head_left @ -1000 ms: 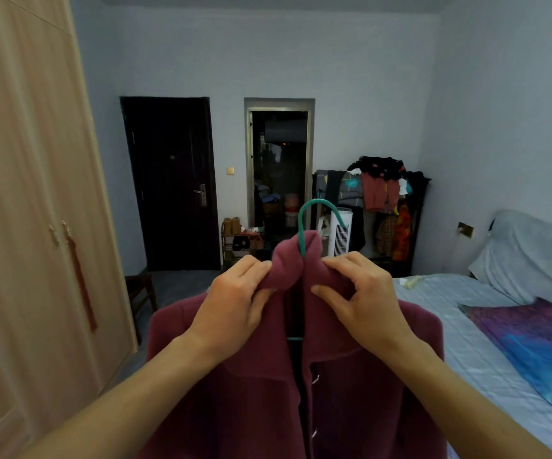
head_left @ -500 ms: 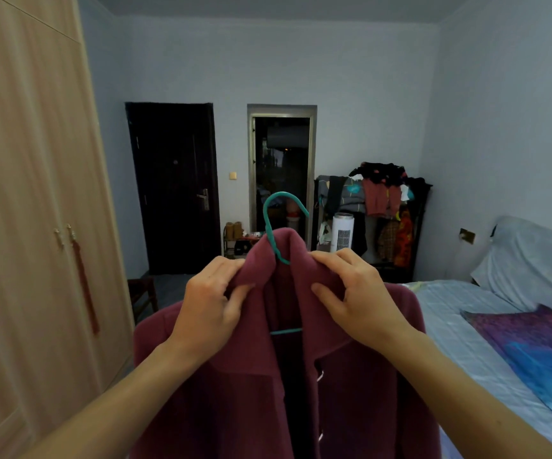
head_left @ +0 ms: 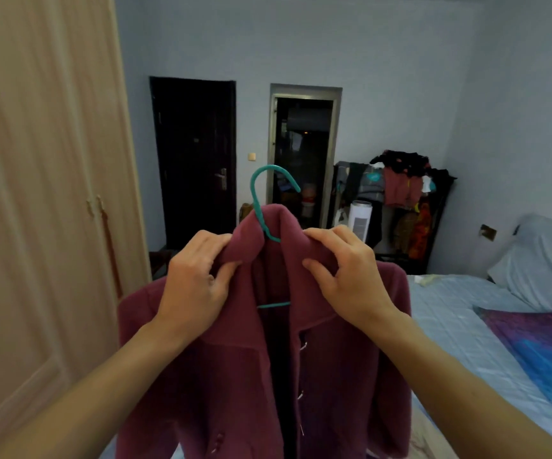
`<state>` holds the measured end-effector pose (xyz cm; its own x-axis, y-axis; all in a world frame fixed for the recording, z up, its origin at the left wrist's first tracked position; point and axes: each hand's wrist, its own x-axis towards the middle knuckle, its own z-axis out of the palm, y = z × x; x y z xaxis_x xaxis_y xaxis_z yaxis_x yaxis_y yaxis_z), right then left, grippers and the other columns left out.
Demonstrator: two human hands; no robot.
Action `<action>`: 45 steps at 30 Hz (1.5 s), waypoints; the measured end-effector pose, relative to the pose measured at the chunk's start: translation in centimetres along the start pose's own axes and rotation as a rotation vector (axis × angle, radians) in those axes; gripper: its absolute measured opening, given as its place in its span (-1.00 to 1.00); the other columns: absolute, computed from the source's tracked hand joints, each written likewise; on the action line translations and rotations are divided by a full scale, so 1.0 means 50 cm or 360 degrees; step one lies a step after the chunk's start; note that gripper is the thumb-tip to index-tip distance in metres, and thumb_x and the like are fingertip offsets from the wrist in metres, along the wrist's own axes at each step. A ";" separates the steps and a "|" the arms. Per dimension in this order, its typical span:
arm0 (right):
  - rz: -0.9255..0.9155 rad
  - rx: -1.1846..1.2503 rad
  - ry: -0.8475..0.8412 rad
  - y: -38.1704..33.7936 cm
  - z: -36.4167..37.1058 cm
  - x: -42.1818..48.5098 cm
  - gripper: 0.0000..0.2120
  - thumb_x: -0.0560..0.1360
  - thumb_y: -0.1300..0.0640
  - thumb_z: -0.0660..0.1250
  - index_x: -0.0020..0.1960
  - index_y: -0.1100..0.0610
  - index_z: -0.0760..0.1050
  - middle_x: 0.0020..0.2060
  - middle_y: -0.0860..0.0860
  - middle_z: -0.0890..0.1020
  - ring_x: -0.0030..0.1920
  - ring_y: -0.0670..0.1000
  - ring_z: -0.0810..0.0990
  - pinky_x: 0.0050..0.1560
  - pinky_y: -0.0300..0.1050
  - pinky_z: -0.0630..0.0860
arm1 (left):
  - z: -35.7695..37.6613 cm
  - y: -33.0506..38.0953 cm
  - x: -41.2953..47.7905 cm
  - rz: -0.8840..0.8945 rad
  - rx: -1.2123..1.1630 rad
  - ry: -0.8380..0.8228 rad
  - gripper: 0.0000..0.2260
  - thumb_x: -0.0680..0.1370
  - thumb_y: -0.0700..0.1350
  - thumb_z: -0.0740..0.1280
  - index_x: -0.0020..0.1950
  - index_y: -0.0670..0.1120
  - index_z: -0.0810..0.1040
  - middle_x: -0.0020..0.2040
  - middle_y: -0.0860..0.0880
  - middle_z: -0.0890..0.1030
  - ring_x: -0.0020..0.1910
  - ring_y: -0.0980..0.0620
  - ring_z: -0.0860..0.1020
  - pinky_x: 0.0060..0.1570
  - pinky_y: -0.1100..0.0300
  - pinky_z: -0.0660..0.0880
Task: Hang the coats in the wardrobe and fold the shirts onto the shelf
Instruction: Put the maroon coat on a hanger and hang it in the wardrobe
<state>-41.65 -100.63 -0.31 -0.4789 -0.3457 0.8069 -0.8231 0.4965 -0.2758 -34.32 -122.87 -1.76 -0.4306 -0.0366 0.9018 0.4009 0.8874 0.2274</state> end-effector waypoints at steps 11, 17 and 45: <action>-0.0189 0.0504 0.0044 -0.094 -0.011 -0.050 -0.62 0.44 0.18 0.48 0.24 0.04 0.54 -0.02 -0.08 0.52 0.00 -0.07 0.53 0.13 -0.12 0.51 | -0.160 0.132 -0.080 -0.0125 0.0610 0.0069 -0.78 0.50 -0.29 0.43 0.13 -0.25 0.59 -0.06 -0.11 0.55 -0.06 -0.04 0.51 0.09 0.37 0.35; -0.0355 0.0805 -0.0122 -0.214 0.003 -0.064 -0.59 0.42 0.15 0.50 0.25 0.05 0.54 -0.03 -0.05 0.52 -0.02 -0.05 0.52 0.12 -0.12 0.50 | -0.312 0.215 -0.146 -0.0335 0.0881 0.0143 -0.83 0.47 -0.30 0.46 0.04 -0.21 0.59 -0.13 -0.05 0.53 -0.13 0.12 0.40 -0.05 0.43 0.27; -0.1089 0.1646 -0.0562 -1.270 0.193 -0.286 -0.58 0.45 -0.10 0.43 0.28 -0.04 0.50 -0.04 -0.13 0.50 -0.02 -0.13 0.55 0.07 -0.25 0.49 | -1.279 0.391 -0.593 -0.0797 0.1703 0.0653 -0.74 0.44 -0.35 0.47 0.10 -0.18 0.63 -0.09 -0.02 0.57 -0.13 0.01 0.54 -0.11 0.11 0.50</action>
<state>14.55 -134.89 0.62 0.2081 -0.5533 0.8066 -0.7087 -0.6537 -0.2655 38.02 -133.81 -0.56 0.0150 -0.4474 0.8942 -0.6748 0.6554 0.3392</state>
